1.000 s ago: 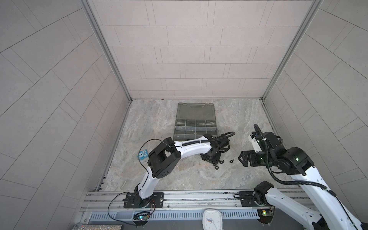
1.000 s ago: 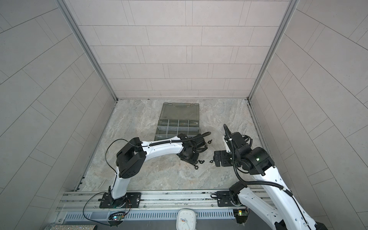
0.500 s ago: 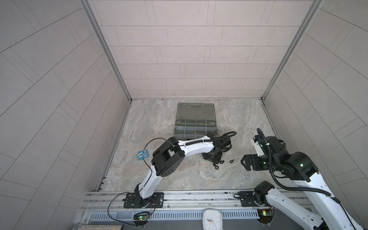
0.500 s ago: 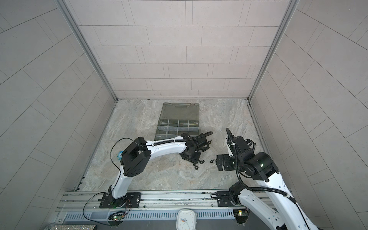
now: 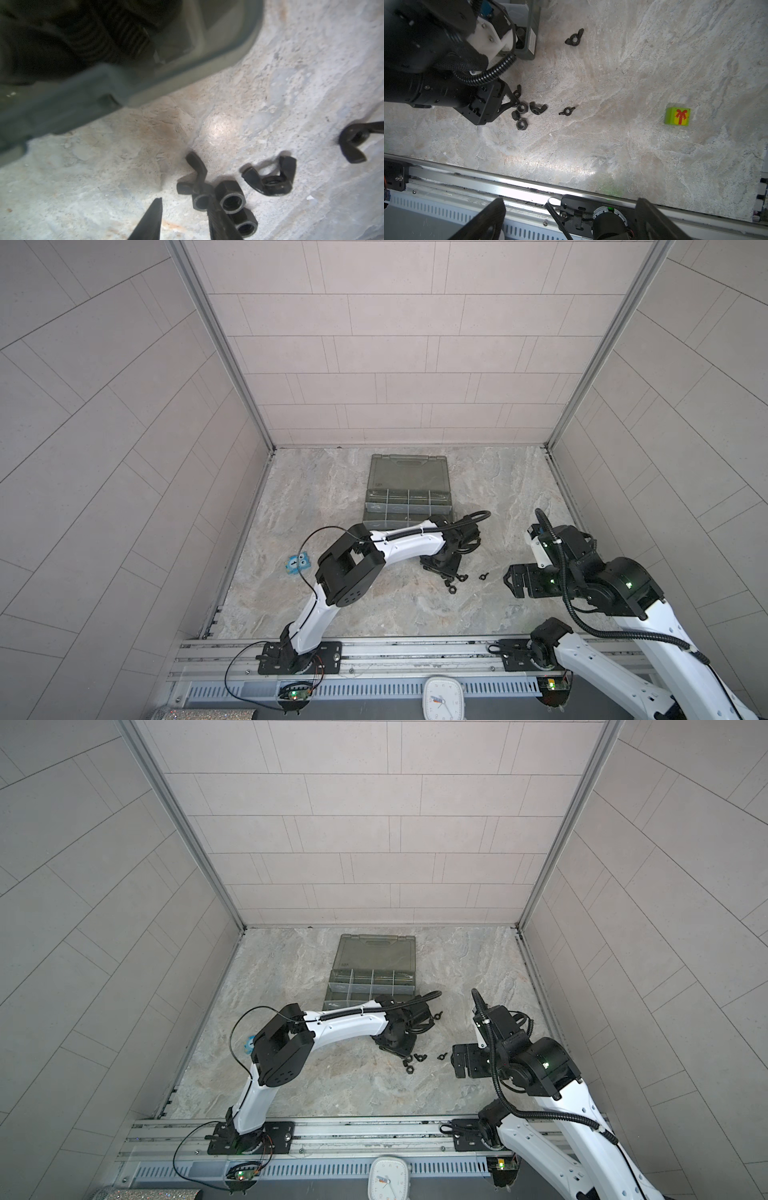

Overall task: Sort the screws and nuts into containers
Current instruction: Move the nut to the center of the table.

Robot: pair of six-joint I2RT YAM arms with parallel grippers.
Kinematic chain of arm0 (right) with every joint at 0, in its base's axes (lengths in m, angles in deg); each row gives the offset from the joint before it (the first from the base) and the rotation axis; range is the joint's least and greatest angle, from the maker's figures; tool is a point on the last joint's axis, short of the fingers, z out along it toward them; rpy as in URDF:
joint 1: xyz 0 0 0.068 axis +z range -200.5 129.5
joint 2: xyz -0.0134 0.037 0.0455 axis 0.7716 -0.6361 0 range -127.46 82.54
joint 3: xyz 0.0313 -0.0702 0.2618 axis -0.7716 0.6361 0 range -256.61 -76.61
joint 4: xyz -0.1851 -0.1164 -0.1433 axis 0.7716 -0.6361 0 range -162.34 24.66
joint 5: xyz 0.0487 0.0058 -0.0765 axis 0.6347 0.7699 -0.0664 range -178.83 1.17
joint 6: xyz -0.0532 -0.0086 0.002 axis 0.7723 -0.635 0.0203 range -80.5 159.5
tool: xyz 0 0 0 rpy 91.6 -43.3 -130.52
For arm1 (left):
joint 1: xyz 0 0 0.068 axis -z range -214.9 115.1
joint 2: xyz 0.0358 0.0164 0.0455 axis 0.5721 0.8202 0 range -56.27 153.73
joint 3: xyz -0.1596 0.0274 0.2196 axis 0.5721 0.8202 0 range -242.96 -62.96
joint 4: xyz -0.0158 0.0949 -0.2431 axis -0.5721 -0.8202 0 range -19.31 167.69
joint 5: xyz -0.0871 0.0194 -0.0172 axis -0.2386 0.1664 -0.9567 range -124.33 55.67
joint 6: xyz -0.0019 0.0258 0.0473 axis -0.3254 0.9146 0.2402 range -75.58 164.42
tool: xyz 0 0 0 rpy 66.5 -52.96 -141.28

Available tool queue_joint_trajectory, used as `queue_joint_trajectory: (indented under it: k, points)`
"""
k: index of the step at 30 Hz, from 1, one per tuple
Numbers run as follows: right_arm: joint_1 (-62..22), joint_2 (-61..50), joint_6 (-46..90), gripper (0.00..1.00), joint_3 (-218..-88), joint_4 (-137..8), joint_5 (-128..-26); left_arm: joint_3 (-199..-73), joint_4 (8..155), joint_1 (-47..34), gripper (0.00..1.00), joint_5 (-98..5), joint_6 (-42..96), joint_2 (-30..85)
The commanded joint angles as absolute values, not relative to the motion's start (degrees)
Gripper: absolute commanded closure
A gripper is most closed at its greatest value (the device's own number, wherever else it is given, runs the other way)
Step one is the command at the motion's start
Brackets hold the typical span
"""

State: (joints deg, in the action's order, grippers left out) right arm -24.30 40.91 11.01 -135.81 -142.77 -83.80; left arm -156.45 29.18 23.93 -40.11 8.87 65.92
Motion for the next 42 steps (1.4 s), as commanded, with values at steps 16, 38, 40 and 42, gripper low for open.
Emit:
queue_joint_trajectory:
  k: [16,38,40,42]
  points:
    - [-24.5,40.1,11.7,0.01,-134.9,-143.8,-84.7,-153.1,29.5,22.5,0.59,-39.2,8.2,63.0]
    - [-24.5,41.9,11.8,0.01,-134.9,-145.1,-84.9,-159.6,26.1,23.6,0.59,-40.1,7.4,62.8]
    - [-24.5,42.0,11.8,0.01,-135.0,-145.1,-84.9,-160.0,26.1,24.0,0.59,-40.6,7.2,63.5]
    - [-24.5,42.2,11.7,0.01,-135.1,-145.2,-85.0,-160.3,26.1,24.4,0.59,-40.8,6.9,64.2]
